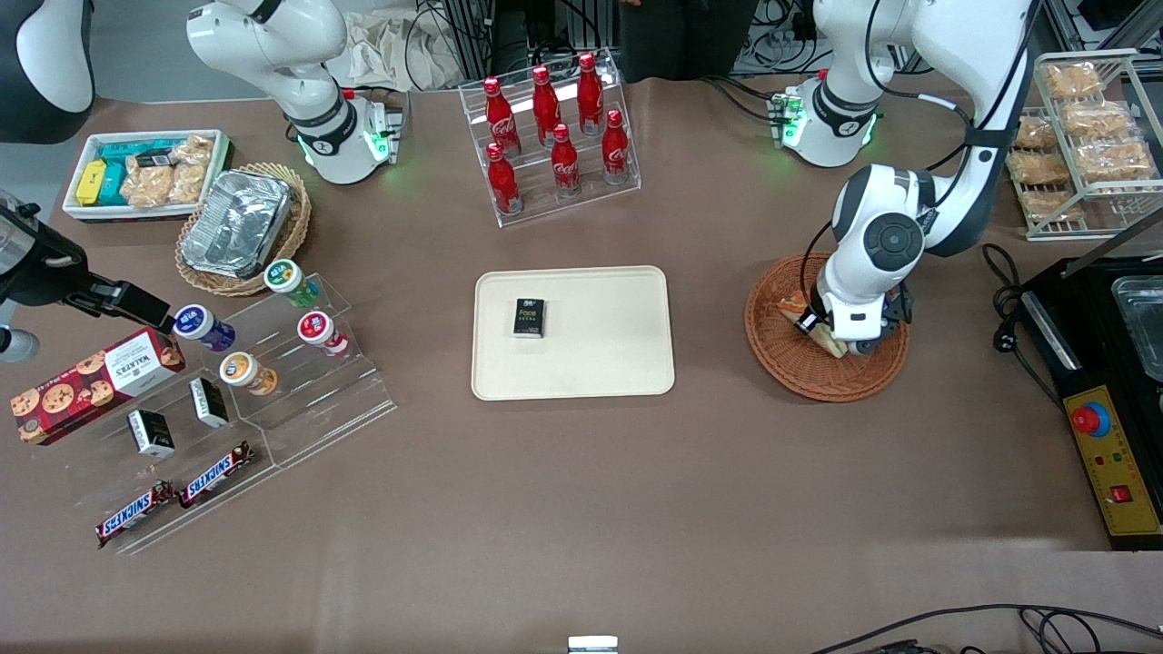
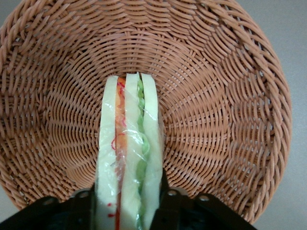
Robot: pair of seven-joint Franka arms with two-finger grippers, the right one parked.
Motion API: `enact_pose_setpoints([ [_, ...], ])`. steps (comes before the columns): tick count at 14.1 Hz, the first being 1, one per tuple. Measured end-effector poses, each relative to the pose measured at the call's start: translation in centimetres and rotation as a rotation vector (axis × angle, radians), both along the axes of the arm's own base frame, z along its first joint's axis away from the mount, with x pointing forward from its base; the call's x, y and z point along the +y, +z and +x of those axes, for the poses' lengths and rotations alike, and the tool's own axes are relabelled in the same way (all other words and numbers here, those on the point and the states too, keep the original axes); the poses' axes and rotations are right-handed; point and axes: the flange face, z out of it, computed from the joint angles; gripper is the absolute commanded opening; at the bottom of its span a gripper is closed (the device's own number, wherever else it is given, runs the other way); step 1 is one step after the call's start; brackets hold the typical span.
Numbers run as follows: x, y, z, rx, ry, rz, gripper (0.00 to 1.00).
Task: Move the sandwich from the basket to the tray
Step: 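Lift the sandwich and carry it toward the white tray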
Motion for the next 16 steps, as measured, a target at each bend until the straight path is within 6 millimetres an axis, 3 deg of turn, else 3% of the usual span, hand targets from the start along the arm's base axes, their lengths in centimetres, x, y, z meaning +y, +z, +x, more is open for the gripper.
enact_pose_setpoints([
  [2, -0.1, 0.4, 0.2, -0.009, -0.002, -0.002, 0.00],
  [4, -0.2, 2.4, 0.9, -0.045, -0.005, -0.008, 0.00],
  [11, -1.4, 19.2, 3.8, -0.046, -0.140, -0.019, 0.00],
  [14, -3.0, 23.7, 4.6, -0.066, -0.225, -0.102, 0.00],
  [16, -5.3, 25.4, 4.1, -0.073, -0.325, -0.122, 0.00],
])
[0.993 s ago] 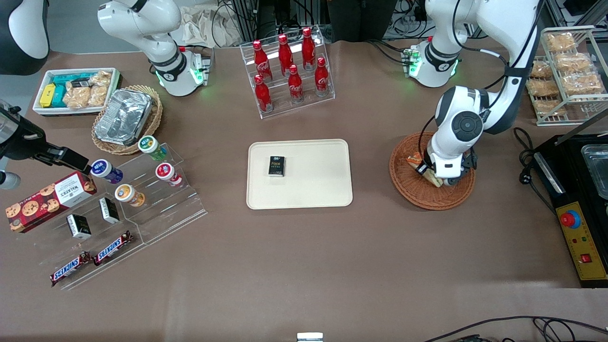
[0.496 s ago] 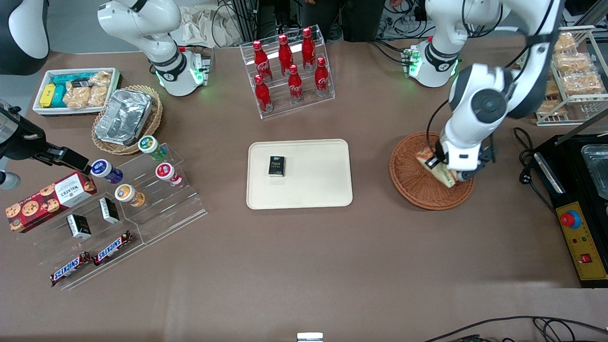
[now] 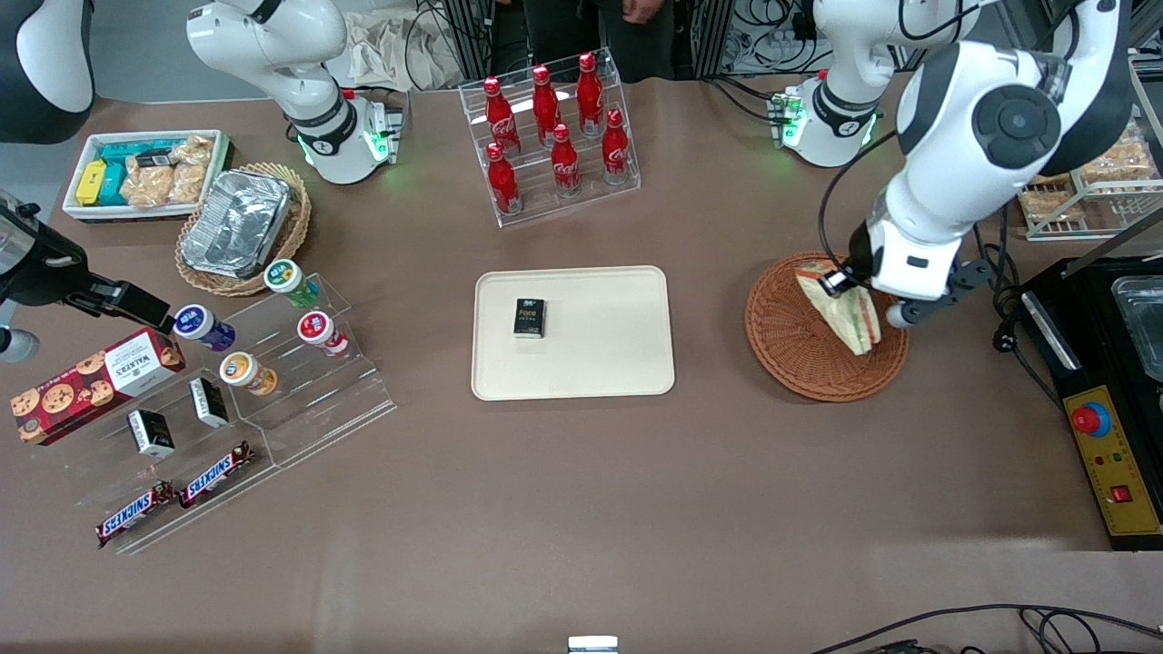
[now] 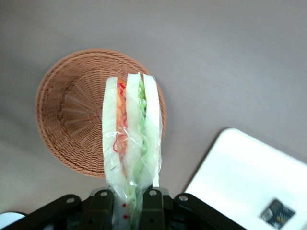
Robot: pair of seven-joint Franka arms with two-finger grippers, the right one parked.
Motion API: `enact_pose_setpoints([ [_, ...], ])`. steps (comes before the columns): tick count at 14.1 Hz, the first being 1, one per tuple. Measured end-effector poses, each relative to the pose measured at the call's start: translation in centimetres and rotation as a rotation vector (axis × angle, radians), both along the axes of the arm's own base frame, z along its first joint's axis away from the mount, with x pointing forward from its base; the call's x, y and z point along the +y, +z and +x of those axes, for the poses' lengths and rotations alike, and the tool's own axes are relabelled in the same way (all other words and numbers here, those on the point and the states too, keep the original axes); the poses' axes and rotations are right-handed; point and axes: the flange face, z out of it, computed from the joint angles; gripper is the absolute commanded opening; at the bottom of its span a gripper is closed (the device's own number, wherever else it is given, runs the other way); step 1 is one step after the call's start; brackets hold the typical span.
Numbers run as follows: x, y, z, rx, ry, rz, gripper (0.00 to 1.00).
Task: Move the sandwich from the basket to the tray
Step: 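Lift the sandwich and carry it toward the white tray, then lower the held sandwich onto the white tray beside the black box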
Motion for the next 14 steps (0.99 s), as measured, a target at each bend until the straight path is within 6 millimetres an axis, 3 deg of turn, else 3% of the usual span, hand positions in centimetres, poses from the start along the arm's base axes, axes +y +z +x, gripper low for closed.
enact_pose_setpoints([
  [6, -11.6, 0.3, -5.5, -0.008, -0.296, 0.000, 0.00],
  [11, -17.8, -1.7, -8.1, -0.035, -0.397, -0.028, 0.00],
  [14, -20.3, -4.9, -8.1, -0.033, -0.425, -0.051, 0.00],
])
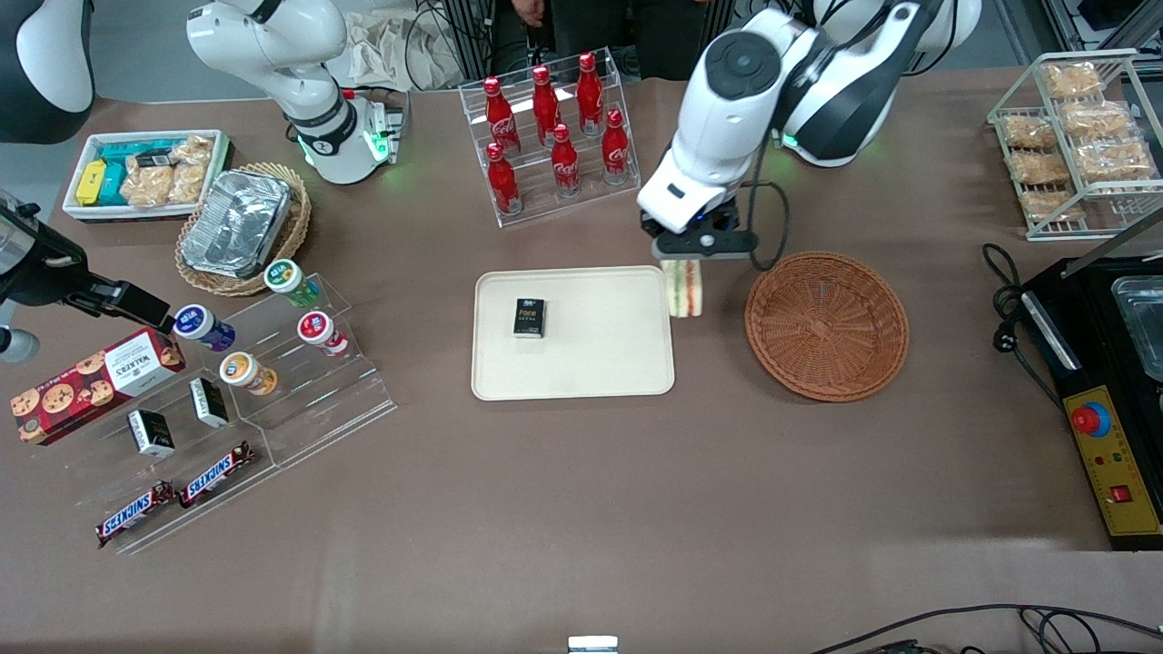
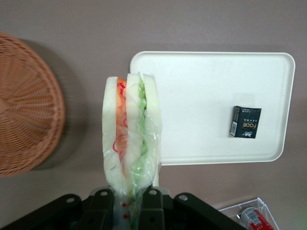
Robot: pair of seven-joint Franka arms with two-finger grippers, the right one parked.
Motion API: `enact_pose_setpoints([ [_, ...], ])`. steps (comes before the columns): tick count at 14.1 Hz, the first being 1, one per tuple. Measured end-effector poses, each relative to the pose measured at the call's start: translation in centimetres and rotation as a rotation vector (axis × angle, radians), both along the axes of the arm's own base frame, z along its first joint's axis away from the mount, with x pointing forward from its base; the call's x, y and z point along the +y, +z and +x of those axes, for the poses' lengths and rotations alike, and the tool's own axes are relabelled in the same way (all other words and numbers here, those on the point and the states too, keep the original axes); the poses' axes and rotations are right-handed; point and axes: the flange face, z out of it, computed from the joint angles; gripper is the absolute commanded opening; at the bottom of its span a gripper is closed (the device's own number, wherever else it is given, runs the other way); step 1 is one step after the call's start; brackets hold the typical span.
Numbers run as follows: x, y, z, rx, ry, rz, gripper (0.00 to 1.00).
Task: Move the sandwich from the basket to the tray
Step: 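Lower the held sandwich onto the white tray beside the black box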
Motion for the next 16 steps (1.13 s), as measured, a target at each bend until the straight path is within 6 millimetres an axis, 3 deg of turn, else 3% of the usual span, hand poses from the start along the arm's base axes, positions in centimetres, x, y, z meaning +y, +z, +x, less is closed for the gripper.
enact_pose_setpoints([
  [4, -0.9, -8.1, -0.1, -0.019, 0.001, 0.020, 0.00],
  [7, -0.3, -14.7, -1.7, -0.028, 0.003, -0.005, 0.00],
  [9, 0.1, -17.9, -2.5, -0.033, -0.011, -0.015, 0.00],
  [13, -0.3, -21.5, -3.0, -0.031, -0.049, -0.013, 0.00],
  [16, -1.0, -22.1, -3.1, -0.041, -0.063, -0.008, 0.00],
])
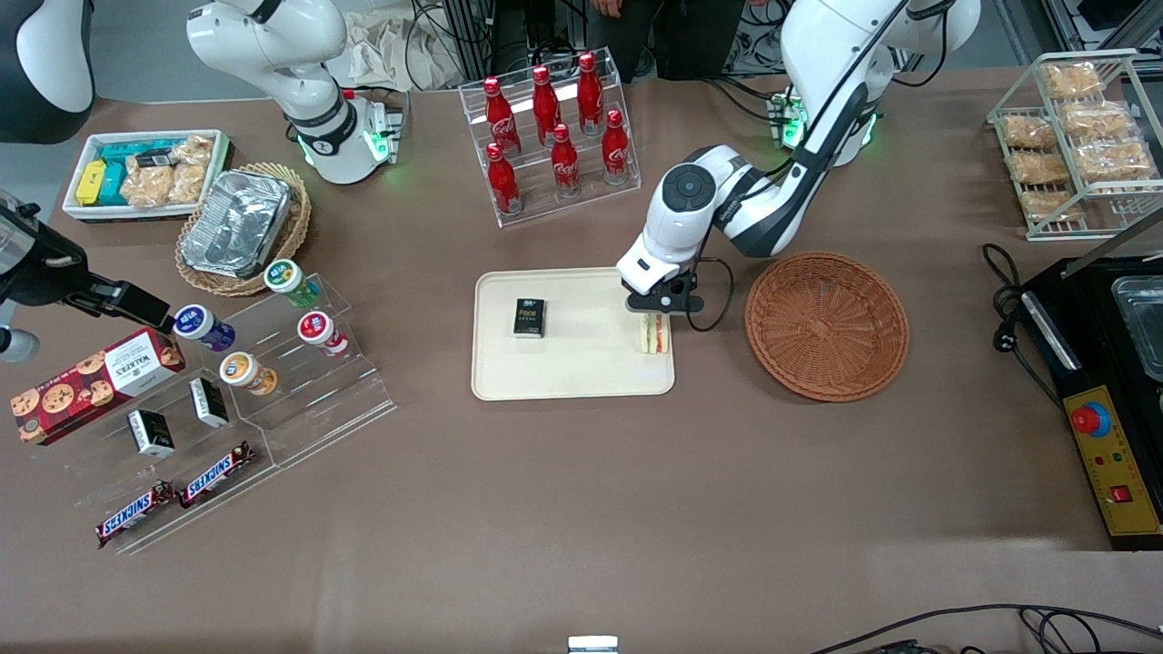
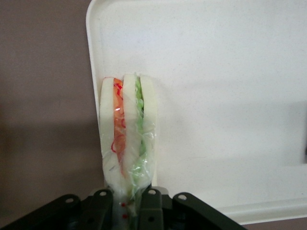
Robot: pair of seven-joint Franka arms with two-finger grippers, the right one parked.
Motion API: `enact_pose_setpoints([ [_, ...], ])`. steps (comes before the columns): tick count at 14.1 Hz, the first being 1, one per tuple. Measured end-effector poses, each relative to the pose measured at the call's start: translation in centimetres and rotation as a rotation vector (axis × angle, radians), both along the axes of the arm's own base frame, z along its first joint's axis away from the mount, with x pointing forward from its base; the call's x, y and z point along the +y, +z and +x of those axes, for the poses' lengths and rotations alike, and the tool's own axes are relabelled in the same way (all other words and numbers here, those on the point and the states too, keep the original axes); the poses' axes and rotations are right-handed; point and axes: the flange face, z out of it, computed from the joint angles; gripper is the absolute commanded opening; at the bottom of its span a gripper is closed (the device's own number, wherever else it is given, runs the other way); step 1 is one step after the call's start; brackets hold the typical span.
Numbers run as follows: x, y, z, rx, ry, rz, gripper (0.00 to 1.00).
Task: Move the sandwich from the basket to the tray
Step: 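Lower the held sandwich onto the white tray beside the black box, then open the left gripper and release the sandwich on the tray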
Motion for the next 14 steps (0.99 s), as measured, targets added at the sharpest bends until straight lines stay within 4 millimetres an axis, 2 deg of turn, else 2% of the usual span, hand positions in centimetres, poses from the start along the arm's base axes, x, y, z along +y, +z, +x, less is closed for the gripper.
enact_pose_setpoints([
  [1, -0.2, -0.1, 0.0, -0.001, -0.003, 0.001, 0.46],
  [2, -0.3, -0.2, 0.0, -0.004, -0.006, 0.000, 0.98],
  [7, -0.2, -0.1, 0.6, -0.044, -0.034, 0.017, 1.00],
  [9, -0.5, 1.1, 1.5, -0.070, 0.004, -0.001, 1.00],
  [10, -0.7, 2.5, 2.0, -0.092, 0.029, -0.014, 1.00],
  [12, -0.5, 6.8, 2.9, -0.133, 0.068, -0.011, 1.00],
  [14, 1.3, 12.0, 3.9, -0.168, 0.107, 0.026, 1.00],
])
